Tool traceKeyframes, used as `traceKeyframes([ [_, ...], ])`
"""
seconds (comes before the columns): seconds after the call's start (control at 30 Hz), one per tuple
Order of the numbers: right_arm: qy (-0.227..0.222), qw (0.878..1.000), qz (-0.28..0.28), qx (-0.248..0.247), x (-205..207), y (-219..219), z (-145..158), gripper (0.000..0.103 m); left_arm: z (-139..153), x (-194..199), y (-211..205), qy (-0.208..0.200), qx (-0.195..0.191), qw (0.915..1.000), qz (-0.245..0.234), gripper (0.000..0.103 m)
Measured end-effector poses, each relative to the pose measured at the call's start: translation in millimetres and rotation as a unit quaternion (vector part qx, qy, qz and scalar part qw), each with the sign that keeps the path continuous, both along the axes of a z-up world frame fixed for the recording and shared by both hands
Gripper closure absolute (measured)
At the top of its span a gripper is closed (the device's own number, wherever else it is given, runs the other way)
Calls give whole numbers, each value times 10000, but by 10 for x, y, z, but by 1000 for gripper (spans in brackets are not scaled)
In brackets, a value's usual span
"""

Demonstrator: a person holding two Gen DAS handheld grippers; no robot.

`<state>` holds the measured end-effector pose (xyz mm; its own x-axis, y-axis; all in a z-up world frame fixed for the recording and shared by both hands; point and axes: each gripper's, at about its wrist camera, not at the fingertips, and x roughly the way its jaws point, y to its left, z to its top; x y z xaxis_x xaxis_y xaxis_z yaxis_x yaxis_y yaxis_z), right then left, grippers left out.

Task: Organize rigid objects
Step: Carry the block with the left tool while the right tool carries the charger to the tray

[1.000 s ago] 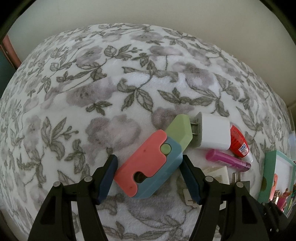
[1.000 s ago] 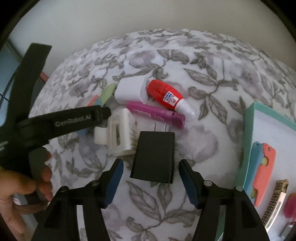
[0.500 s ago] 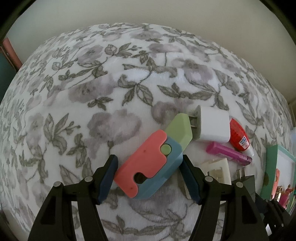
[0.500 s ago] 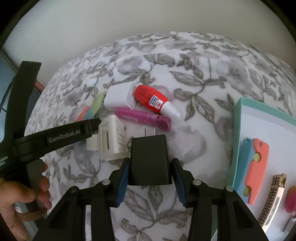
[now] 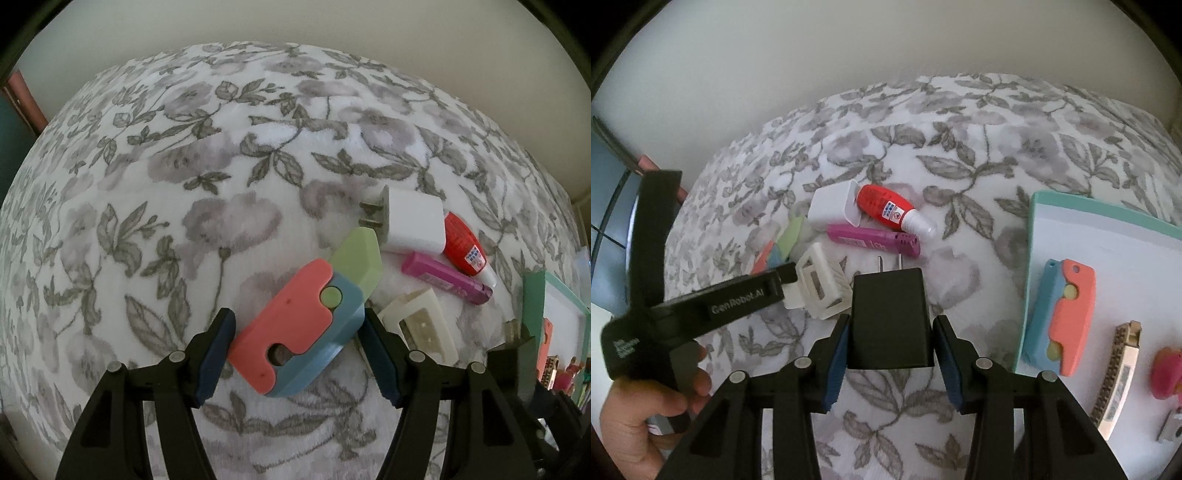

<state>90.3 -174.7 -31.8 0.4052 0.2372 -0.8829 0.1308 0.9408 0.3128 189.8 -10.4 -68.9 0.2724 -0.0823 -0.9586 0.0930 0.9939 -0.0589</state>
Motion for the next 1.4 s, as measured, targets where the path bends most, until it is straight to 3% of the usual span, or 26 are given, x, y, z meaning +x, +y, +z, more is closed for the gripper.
traceKeyframes([
  [0.43, -294, 9993, -163, 141, -247, -143, 366, 56, 200, -317, 222, -64, -186, 9998, 102, 33],
  [0.87, -503, 9969, -561, 225, -688, -463, 660, 56, 602, -519, -45, -400, -655, 9970, -94, 33],
  [1.4, -417, 9892, -1399, 131, -1116, -1055, 756, 56, 1203, -972, -822, -1028, -924, 9833, -1187, 33],
])
